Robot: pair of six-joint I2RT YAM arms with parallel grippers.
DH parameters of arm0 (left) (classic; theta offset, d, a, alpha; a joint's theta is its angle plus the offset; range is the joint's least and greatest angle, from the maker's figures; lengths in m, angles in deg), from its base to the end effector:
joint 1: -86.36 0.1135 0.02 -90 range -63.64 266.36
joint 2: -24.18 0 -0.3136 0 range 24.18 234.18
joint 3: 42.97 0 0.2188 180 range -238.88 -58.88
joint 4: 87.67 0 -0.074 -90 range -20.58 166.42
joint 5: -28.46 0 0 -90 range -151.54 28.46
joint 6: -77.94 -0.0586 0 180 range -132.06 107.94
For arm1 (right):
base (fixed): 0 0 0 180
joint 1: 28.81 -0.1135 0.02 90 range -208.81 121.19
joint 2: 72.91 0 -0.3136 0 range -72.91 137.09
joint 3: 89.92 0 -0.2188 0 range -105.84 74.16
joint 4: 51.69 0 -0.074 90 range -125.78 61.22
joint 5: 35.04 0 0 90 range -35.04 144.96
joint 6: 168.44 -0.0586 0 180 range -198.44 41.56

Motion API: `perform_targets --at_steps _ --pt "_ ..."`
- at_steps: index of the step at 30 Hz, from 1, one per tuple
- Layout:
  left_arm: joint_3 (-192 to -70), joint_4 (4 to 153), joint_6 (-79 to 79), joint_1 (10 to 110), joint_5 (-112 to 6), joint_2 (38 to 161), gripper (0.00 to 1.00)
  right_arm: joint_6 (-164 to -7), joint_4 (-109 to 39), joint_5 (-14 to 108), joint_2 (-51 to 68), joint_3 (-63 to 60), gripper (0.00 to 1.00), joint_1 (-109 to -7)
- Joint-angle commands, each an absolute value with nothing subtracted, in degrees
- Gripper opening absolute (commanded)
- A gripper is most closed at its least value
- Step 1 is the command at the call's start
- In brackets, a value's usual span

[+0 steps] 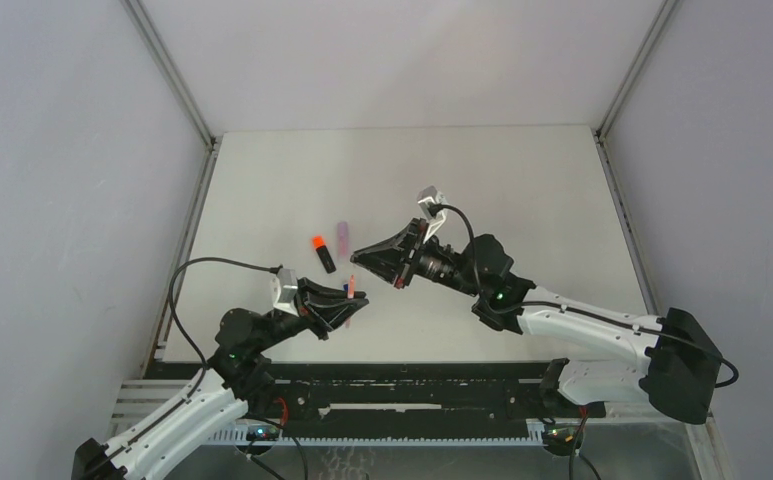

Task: Insert the pens into the pen caps
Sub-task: Insert the pen cap onto the pen.

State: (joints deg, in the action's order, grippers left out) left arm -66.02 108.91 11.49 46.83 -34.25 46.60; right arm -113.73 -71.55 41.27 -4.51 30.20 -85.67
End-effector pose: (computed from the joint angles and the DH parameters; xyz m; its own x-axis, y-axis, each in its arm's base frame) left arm 0.0364 -0.0648 0.2728 -0.1518 -0.3351 -0.9299 0.9194 0.2976 -0.2573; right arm 0.1247 0.2163 0.3984 -0.4555 0.3290 -0.8272 -0.8297 0.1798 0.5285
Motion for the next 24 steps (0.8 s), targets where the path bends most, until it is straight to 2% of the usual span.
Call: perform_targets --at_steps 1,24 --pt "-64.77 111.83 11.79 46.64 -33.67 46.67 0.00 -112.93 -75.46 39.78 -3.95 29.60 0.00 -86.20" --pt "-64.33 111.75 11.85 46.64 -34.55 45.49 0.00 -111.44 -73.15 39.30 -3.57 29.47 0.00 -87.62"
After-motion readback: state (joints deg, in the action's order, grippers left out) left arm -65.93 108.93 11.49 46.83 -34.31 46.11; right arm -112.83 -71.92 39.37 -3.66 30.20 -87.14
